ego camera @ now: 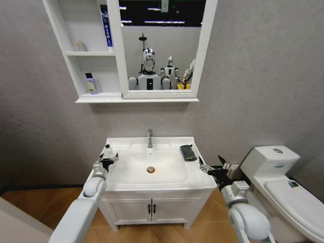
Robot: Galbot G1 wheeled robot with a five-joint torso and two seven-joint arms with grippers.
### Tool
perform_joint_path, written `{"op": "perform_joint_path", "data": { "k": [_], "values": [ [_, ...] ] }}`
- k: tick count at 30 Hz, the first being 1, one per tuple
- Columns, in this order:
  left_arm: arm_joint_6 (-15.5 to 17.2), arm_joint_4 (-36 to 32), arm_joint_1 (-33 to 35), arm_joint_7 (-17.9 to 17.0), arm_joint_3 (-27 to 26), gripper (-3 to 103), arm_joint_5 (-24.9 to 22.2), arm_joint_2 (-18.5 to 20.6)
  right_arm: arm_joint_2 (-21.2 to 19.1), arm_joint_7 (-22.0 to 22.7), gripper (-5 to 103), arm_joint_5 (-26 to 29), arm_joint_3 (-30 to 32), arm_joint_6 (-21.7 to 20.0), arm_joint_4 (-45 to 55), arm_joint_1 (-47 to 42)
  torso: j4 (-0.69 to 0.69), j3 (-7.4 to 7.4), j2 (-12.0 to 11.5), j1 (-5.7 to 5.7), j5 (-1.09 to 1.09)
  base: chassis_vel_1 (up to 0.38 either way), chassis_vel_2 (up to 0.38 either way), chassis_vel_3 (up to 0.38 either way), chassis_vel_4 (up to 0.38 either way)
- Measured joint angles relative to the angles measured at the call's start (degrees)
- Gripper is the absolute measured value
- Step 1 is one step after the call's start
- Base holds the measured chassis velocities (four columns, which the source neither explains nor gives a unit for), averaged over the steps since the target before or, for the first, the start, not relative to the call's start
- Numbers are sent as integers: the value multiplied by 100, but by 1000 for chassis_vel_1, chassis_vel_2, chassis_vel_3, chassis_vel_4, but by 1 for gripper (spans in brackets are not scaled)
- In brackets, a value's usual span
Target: Move facial cleanser and shampoo from washbasin to cabinet, then wipe washbasin with towel.
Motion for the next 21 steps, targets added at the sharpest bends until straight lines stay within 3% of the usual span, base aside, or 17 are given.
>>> {"op": "perform_joint_path", "data": {
  "k": [9, 16, 18, 21],
  "values": [
    [-25, 218, -174, -24, 32, 98, 73, -9, 16, -2, 100, 0, 38, 21, 10, -47, 0, 0, 0, 0, 0, 0, 0, 0, 0],
    [-93, 396, -240, 7, 22, 77, 168, -54, 13, 7, 100, 10, 48, 24, 14, -41, 0, 0, 0, 0, 0, 0, 0, 0, 0],
    [-117, 421, -253, 23, 17, 61, 179, -62, 15, 8, 100, 9, 43, 24, 14, -30, 0, 0, 0, 0, 0, 0, 0, 0, 0],
    [-114, 421, -260, 25, 13, 56, 178, -62, 18, 8, 100, 6, 41, 24, 15, -17, 0, 0, 0, 0, 0, 0, 0, 0, 0]
  ]
}}
